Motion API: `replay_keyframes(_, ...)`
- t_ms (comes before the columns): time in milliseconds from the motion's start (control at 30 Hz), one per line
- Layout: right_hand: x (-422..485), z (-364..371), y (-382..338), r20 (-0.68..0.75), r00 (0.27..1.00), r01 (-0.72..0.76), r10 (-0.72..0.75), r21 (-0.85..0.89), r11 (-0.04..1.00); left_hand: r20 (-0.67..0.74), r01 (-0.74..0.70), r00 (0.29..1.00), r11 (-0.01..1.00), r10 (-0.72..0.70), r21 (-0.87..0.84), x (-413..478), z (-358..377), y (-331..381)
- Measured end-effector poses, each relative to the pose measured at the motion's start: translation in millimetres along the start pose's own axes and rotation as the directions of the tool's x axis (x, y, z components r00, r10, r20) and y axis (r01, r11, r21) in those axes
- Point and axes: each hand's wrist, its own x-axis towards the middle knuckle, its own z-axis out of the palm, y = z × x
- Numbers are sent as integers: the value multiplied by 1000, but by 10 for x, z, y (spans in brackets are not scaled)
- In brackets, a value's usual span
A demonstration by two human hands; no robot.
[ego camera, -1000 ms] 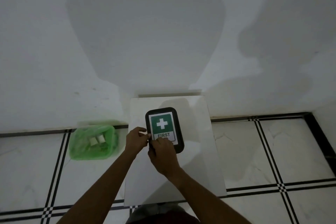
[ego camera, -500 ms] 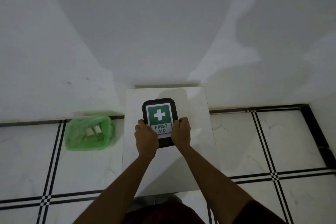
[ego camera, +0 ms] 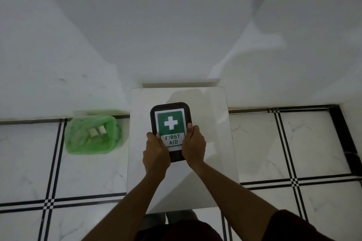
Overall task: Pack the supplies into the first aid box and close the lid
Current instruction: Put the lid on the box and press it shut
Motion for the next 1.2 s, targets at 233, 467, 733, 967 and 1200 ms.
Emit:
replay_keyframes(233, -59, 5, 33, -15, 1000, 22, -22, 46, 999, 46, -4, 999, 993, 9, -118, -76, -38, -6)
replay_keyframes(467, 21, 4, -54, 3, 1000, 20, -19, -58, 998, 55, -15, 998, 999, 18, -49, 13, -50, 21)
replay_keyframes(733, -82, -138, 22, 84, 992, 111, -94, -214, 971, -55, 32, 998, 993, -26, 115, -3, -138, -62)
replay_keyframes(967, 126, -38, -235, 30, 993, -118, 115, 99, 988, -79, 163, 982, 984, -169, -73, 234, -45, 174)
replay_keyframes(1200, 190, 24, -168, 23, 1000, -11, 12, -30, 1000, -62, 132, 988, 981, -142, -141, 315, -12, 96)
